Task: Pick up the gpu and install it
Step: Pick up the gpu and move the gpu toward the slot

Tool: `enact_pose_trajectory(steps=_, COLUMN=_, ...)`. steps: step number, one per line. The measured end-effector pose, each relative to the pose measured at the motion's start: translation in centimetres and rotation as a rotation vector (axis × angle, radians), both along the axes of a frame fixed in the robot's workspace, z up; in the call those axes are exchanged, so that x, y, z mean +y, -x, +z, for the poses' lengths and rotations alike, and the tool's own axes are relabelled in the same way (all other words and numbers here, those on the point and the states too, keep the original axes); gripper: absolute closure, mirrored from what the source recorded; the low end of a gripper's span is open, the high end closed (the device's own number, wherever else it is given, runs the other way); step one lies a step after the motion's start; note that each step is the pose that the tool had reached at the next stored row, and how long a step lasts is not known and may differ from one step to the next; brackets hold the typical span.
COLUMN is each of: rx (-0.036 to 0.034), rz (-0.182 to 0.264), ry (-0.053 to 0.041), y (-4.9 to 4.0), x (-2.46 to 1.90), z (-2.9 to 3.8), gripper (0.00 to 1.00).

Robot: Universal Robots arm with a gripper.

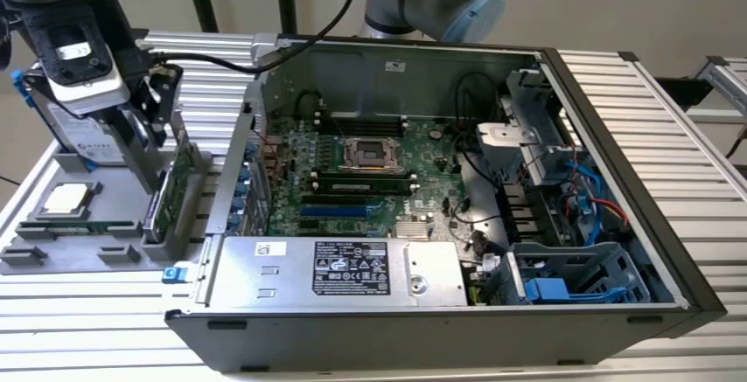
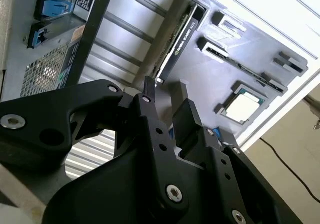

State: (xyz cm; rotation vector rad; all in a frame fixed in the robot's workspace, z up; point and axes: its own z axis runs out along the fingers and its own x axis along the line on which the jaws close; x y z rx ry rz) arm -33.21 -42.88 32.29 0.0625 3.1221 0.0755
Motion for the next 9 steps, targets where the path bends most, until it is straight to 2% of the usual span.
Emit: enact_pose_trajectory(steps=9, rx=0.0006, rz=0.000, ry=0.0000, y=0.00, x=0.00, z=-0.58, gripper=0.00)
